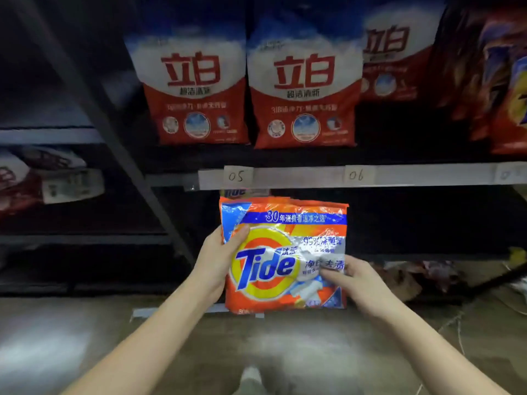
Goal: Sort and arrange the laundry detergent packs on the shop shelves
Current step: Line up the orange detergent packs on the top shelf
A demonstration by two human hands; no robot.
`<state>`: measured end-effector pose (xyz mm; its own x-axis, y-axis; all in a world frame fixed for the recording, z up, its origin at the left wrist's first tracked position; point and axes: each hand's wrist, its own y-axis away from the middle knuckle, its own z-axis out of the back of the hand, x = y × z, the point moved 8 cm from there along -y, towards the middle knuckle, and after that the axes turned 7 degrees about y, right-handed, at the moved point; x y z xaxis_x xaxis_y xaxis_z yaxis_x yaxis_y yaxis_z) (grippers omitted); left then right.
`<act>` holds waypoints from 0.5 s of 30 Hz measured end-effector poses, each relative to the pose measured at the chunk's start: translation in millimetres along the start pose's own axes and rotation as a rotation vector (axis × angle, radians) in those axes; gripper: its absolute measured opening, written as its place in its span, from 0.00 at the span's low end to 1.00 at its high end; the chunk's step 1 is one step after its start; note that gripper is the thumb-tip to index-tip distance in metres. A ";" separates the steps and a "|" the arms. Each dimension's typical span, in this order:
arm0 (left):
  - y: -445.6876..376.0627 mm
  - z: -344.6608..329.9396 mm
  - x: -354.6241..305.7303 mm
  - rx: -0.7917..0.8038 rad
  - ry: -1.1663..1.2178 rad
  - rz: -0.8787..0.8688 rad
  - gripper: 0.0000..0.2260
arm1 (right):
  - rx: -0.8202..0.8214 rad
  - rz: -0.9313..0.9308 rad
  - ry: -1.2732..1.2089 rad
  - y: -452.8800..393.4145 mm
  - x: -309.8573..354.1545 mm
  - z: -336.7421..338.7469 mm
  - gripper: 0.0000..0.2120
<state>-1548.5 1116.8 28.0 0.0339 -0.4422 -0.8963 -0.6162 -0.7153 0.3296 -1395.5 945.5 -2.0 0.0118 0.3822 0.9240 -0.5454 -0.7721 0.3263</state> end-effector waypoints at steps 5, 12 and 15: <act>-67.9 54.6 81.9 -0.112 -0.103 0.118 0.13 | 0.051 -0.132 0.039 -78.4 -85.4 -42.5 0.06; -210.3 102.2 83.4 -0.262 -0.164 -0.050 0.09 | -0.056 -0.020 0.051 -222.6 -91.1 -72.4 0.06; -262.0 99.7 53.9 -0.207 -0.225 -0.233 0.12 | -0.086 0.039 0.059 -286.9 -69.8 -76.1 0.13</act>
<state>-1463.7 1334.3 -136.3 -0.0339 -0.1416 -0.9893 -0.4393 -0.8871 0.1421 -1303.6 1179.0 -175.2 -0.0590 0.3839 0.9215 -0.6142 -0.7417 0.2696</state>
